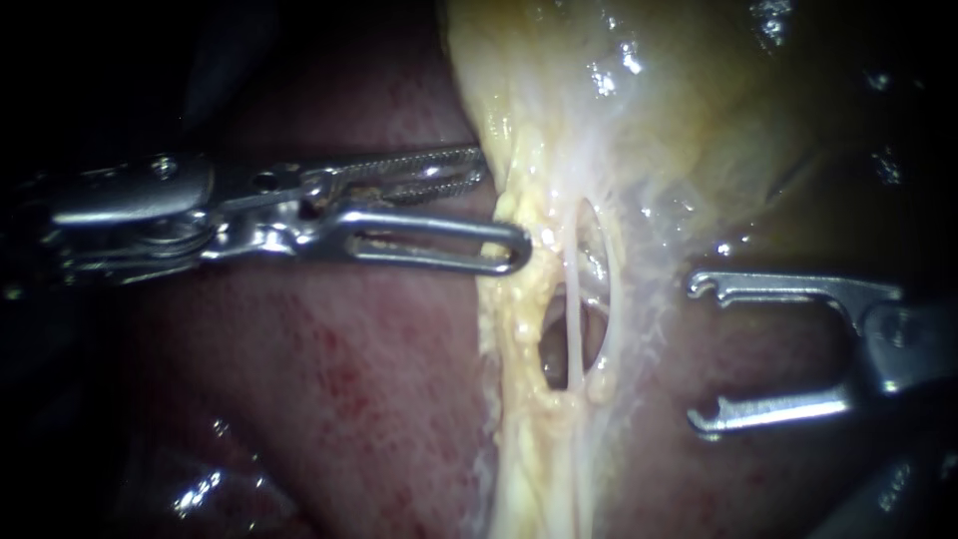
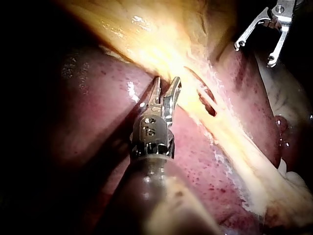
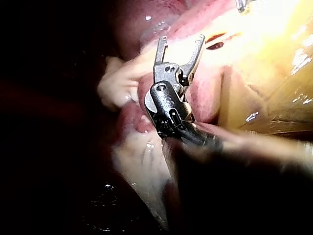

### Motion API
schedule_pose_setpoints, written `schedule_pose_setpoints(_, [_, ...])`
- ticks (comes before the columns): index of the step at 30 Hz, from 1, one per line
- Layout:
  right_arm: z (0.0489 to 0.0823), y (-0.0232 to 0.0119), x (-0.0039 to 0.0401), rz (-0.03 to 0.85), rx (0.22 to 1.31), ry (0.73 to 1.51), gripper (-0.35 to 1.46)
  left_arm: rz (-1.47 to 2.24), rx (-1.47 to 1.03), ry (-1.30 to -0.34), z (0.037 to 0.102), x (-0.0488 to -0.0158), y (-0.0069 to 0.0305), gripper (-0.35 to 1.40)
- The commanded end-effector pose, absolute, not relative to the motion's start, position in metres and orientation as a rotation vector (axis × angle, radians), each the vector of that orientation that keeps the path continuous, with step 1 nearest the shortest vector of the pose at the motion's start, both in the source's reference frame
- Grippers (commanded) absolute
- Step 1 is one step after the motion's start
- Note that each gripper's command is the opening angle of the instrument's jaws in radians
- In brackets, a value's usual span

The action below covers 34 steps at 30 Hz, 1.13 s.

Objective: Grabbing gallbladder

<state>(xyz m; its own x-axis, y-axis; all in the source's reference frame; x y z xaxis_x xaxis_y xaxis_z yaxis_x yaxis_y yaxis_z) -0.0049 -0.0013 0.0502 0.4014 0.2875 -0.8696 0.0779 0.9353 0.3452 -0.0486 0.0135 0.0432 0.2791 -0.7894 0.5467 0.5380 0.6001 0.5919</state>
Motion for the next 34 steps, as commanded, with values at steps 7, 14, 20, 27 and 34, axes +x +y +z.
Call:
schedule_pose_setpoints(7, [0.0502,-0.0012,-0.0050,0.136,0.358,1.157,0.60,-0.930,0.305,-0.845,0.0436,-0.0486,0.0136,-0.05])
schedule_pose_setpoints(14, [0.0503,-0.0012,-0.0051,0.136,0.358,1.157,0.60,-0.941,0.297,-0.838,0.0431,-0.0485,0.0133,-0.20])
schedule_pose_setpoints(20, [0.0503,-0.0012,-0.0051,0.136,0.358,1.157,0.60,-0.947,0.293,-0.837,0.0428,-0.0485,0.0133,-0.20])
schedule_pose_setpoints(27, [0.0503,-0.0012,-0.0052,0.135,0.359,1.157,0.60,-0.947,0.298,-0.837,0.0428,-0.0486,0.0133,-0.20])
schedule_pose_setpoints(34, [0.0503,-0.0012,-0.0052,0.135,0.359,1.157,0.60,-0.947,0.300,-0.837,0.0428,-0.0486,0.0133,-0.20])
